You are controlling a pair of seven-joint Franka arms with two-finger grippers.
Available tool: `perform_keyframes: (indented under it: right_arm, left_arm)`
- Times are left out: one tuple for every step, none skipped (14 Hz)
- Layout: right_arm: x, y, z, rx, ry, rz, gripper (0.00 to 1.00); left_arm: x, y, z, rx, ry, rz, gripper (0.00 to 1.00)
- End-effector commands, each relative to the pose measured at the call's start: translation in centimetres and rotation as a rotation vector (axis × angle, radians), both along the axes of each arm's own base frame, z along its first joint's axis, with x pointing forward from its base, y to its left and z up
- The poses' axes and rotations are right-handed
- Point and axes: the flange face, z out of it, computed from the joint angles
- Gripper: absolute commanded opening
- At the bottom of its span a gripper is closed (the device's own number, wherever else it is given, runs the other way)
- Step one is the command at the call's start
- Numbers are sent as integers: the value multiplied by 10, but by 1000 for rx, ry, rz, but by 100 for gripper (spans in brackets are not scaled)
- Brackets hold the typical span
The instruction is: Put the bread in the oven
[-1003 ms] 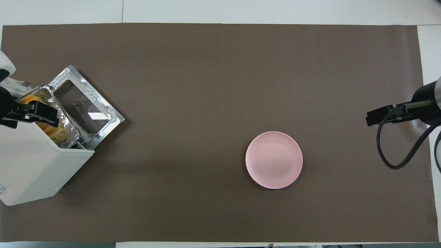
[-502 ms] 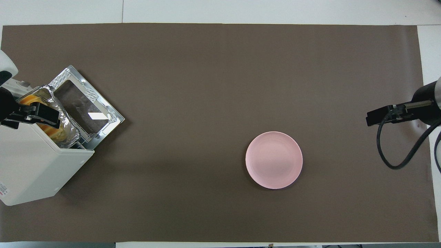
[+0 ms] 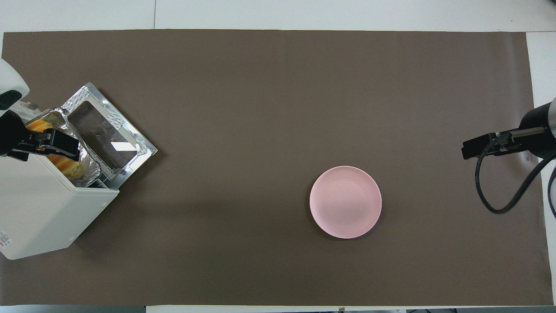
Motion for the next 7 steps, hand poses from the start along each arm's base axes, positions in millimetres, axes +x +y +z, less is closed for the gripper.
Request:
perform_keyframes:
  right_arm:
    - [-4, -2, 0, -8, -3, -12, 100]
    - [-4, -2, 0, -8, -3, -12, 100]
    - [-4, -2, 0, -8, -3, -12, 100]
    - [-4, -2, 0, -8, -3, -12, 100]
    - [-4, -2, 0, -8, -3, -12, 100]
    - [-4, -2, 0, -8, -3, -11, 100]
    - [-4, -2, 0, -8, -3, -12, 100]
  left_arm:
    - [0, 4, 3, -18, -17, -8, 100]
    - [0, 1, 3, -19, -19, -11, 100]
    - [0, -1, 3, -17, -19, -14, 100]
    - [0, -2, 3, -19, -22, -15, 100]
    - [1, -2, 3, -20, -25, -16, 100]
    - [1, -2, 2, -19, -23, -15, 100]
    - [1, -2, 3, -20, -26, -16, 100]
